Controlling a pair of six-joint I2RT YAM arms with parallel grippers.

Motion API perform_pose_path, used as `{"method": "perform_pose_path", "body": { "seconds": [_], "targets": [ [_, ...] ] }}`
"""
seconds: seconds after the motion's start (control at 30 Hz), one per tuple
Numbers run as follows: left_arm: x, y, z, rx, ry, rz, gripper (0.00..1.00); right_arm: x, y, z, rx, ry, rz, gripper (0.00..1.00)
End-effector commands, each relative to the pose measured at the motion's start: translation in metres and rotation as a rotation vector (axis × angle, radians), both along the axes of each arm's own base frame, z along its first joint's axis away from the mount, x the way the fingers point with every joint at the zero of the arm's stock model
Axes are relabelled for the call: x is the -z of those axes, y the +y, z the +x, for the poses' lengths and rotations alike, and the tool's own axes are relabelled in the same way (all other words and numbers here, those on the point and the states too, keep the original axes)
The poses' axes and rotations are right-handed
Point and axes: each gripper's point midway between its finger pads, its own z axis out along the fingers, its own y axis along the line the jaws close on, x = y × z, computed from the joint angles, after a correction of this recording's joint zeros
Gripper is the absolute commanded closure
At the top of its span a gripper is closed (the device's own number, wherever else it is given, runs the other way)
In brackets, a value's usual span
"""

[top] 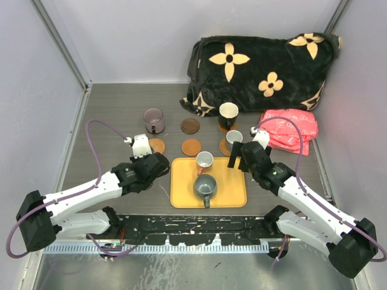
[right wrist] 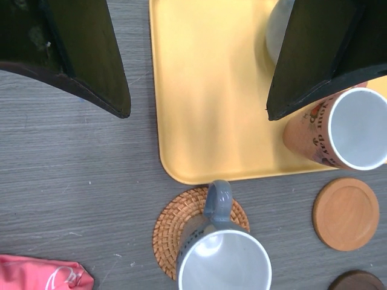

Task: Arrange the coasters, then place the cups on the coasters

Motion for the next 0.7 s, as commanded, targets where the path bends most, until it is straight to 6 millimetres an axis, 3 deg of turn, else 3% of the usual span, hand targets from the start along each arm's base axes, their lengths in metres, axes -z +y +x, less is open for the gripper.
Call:
{"method": "perform_pose_path", "body": {
  "seconds": [0.0,0.17,0.47,0.5,0.67],
  "targets": [
    [-0.008,-0.004,0.033,0.017,-0.046,-0.029,1.0,-0.036,0.008,0.016,0.0,-0.085,0.04,0.0],
    [0.001,0.005,0.057,0.007,-0.034,-0.047,1.0,-0.04,0.006,0.017,0.011,-0.085,0.031,0.0],
    [0.006,-0.003,0.088,0.038,-0.034,-0.028,1.0,-0.039,0.007,0.021,0.018,-0.069,0.014,0.0],
    [0.016,-0.002,0.09,0.038,-0.014,-0.016,1.0,-0.039,0.007,0.021,0.018,-0.069,0.012,0.0],
    [0.028,0.001,0.101,0.038,0.002,-0.047,1.0,-0.038,0.005,0.023,0.022,-0.067,-0.009,0.0]
  ]
}}
